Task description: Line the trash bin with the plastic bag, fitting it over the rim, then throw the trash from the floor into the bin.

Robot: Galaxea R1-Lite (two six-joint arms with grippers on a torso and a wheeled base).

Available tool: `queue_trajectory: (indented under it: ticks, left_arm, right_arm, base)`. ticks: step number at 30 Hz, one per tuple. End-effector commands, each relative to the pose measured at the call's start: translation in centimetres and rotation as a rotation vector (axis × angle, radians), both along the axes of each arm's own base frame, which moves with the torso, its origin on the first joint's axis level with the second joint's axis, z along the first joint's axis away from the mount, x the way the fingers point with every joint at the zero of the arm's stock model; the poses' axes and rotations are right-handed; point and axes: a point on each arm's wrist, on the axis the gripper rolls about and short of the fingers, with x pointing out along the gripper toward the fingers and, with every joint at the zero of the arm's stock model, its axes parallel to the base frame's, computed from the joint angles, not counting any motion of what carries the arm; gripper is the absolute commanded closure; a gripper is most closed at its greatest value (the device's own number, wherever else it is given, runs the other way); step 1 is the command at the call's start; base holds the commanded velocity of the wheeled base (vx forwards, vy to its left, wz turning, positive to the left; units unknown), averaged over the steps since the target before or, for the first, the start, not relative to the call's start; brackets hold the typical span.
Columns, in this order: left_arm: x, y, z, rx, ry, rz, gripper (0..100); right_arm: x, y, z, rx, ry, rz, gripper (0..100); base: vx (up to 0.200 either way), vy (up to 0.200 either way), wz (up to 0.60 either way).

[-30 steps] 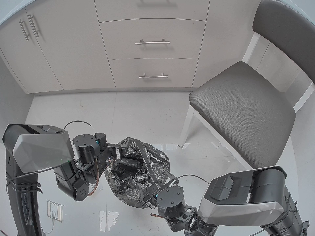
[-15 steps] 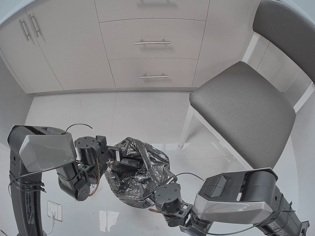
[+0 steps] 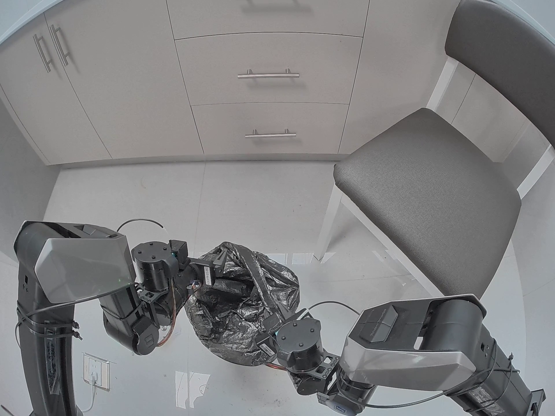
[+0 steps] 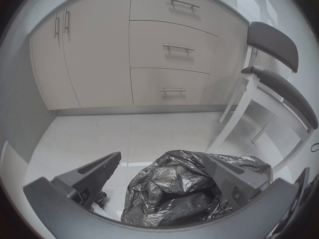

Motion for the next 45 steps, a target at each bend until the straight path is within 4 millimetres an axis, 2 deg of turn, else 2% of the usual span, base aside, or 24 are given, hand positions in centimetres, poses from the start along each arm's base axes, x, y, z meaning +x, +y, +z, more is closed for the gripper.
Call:
queue_trajectory:
  ticks: [1, 7, 13, 19, 27, 35, 45]
  left_arm:
    - [0.0, 0.0, 0.0, 0.0, 0.0, 0.002, 0]
    - [0.0, 0.0, 0.0, 0.0, 0.0, 0.002, 0]
    - [0.0, 0.1, -0.1, 0.0, 0.002, 0.004, 0]
    - [0.1, 0.1, -0.1, 0.0, 0.002, 0.002, 0]
    - [0.1, 0.1, -0.1, 0.0, 0.002, 0.002, 0]
    - [0.1, 0.1, -0.1, 0.001, 0.003, 0.004, 0]
    - [0.0, 0.0, -0.4, 0.003, 0.009, 0.002, 0]
  right_arm:
    - [0.1, -0.2, 0.2, 0.008, -0.008, -0.005, 100]
    - [0.6, -0.6, 0.6, 0.015, -0.014, -0.022, 100]
    - [2.2, -1.7, 2.1, 0.037, -0.042, -0.069, 100]
    - [4.0, -2.9, 2.5, 0.042, -0.057, -0.116, 100]
    - [5.5, -2.8, 2.2, 0.054, -0.074, -0.141, 100]
    - [7.2, -3.7, 1.1, 0.054, -0.077, -0.182, 100]
    - [7.9, -4.1, 0.1, 0.045, -0.07, -0.198, 100]
  base:
    - [0.0, 0.0, 0.0]
    - [0.0, 0.0, 0.0]
    - [0.0, 0.0, 0.0]
    - [0.0, 0.0, 0.0]
    - [0.0, 0.0, 0.0]
    - [0.0, 0.0, 0.0]
    - [0.0, 0.0, 0.0]
